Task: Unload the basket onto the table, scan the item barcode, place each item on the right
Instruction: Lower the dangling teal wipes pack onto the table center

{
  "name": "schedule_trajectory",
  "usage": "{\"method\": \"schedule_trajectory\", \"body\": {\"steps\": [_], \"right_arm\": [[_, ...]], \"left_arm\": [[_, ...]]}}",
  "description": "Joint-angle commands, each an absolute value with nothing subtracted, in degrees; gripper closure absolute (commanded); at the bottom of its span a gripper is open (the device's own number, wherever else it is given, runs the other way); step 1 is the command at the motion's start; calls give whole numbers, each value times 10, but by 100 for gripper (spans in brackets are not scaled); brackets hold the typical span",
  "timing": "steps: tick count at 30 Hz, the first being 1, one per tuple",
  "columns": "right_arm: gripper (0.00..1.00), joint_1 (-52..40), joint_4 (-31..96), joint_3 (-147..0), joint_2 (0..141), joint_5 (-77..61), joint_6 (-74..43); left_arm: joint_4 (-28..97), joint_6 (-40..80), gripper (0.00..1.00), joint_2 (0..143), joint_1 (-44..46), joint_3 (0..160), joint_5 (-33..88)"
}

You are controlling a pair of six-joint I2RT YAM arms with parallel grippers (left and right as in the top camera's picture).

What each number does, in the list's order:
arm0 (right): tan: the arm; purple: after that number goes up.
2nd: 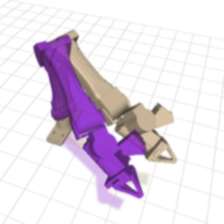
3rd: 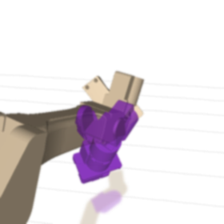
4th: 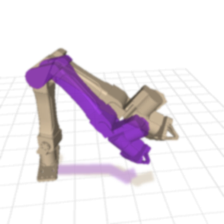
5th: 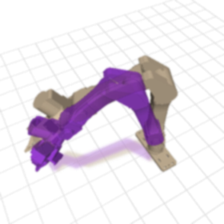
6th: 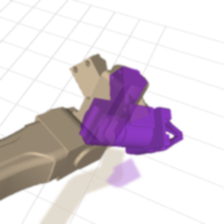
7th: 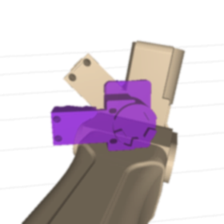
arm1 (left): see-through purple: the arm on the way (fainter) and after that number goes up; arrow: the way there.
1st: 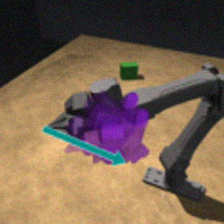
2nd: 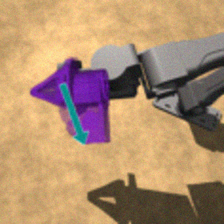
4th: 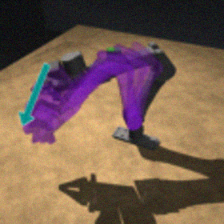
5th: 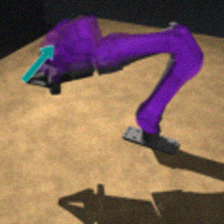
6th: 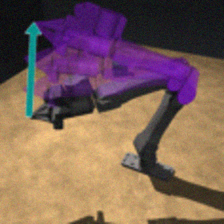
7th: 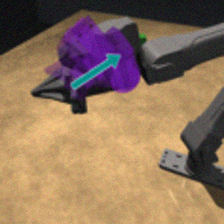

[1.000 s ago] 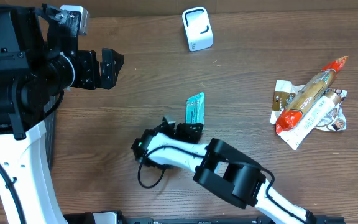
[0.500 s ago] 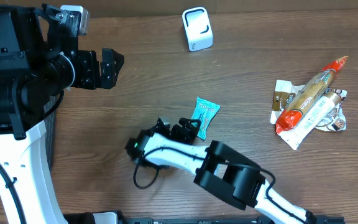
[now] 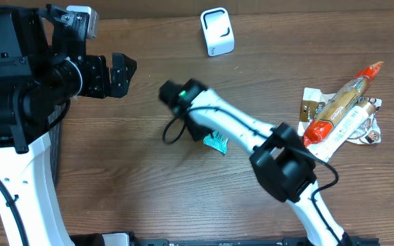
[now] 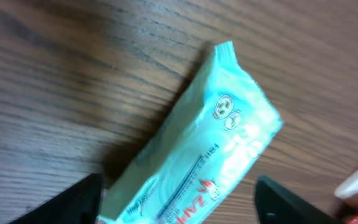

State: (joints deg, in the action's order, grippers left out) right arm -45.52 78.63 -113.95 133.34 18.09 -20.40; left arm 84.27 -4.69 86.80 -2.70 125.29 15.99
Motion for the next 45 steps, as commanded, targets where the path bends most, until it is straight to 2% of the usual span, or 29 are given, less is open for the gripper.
{"method": "schedule_trajectory", "body": {"steps": [1,5,9,12,17,19,23,27,31,35,39,45], "right_arm": [[28,-435,775,-1147,1315,40,-219],[29,-436,768,-1147,1317,43,-229],[29,-438,772,-1130,1319,118,-300],[33,-438,765,-1094,1319,155,-350],[37,-435,737,-1040,1319,165,-363],[43,-434,733,-1027,1319,165,-362],[74,-435,736,-1032,1319,162,-341],[95,-440,742,-1040,1318,128,-294],[96,-440,771,-1072,1308,96,-277],[96,-436,751,-1100,1273,-19,-193],[96,-424,693,-1100,1228,-218,-85],[96,-402,585,-1059,1227,-442,-60]], "left_arm": [[842,-56,1,870,-26,1257,159],[842,-56,0,870,-26,1257,159],[842,-56,0,870,-26,1257,159],[842,-56,0,870,-26,1257,159],[842,-56,1,870,-26,1257,159],[842,-56,0,870,-26,1257,159],[842,-56,0,870,-26,1257,159],[842,-56,0,870,-26,1257,159],[842,-56,0,870,-26,1257,159],[842,-56,1,870,-26,1257,159],[842,-56,0,870,-26,1257,159],[842,-56,0,870,-26,1257,159]]}}
